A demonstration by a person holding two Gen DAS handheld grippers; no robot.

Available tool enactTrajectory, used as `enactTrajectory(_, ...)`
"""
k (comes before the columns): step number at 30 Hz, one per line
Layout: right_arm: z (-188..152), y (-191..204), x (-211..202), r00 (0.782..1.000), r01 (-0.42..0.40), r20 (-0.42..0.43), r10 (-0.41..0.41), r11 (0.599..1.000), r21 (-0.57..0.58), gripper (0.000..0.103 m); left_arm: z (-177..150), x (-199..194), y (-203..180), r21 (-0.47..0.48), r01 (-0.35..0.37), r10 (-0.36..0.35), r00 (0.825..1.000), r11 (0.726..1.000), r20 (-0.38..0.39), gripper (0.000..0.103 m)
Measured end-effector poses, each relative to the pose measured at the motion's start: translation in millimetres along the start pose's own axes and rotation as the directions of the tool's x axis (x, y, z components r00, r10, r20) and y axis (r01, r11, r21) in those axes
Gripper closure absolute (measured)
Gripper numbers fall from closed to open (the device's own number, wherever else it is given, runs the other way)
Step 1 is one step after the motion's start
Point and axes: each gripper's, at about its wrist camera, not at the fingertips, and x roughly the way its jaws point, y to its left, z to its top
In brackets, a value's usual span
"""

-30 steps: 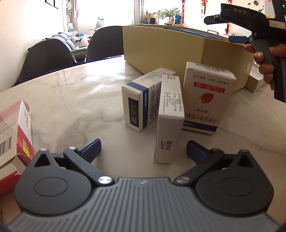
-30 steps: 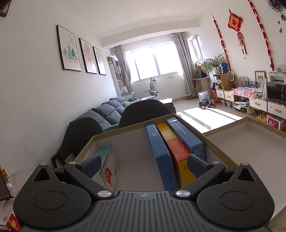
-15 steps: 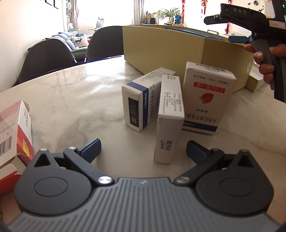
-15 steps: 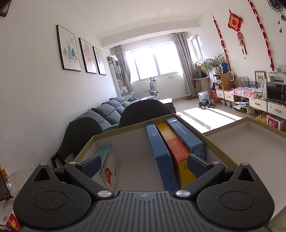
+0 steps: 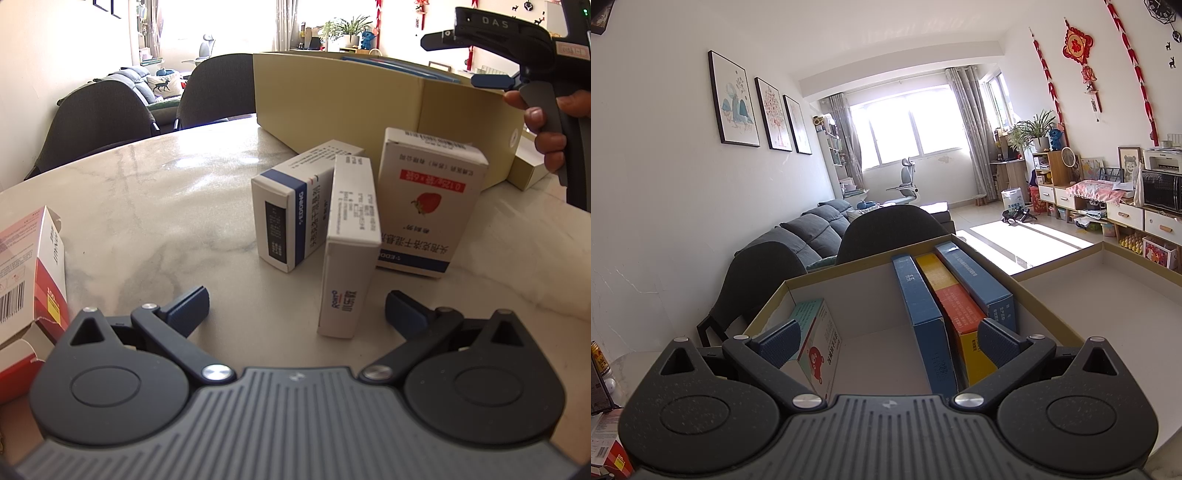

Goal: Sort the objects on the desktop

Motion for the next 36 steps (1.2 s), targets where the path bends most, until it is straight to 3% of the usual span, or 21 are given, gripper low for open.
enactTrajectory(36, 0.1, -2.9, -1.4, 1.0, -0.013, 0.002, 0.013, 1.0, 0.009, 0.001, 0.1, 0.1, -0.1, 0.0, 0.0, 0.0, 1.0, 1.0, 0.0, 0.0)
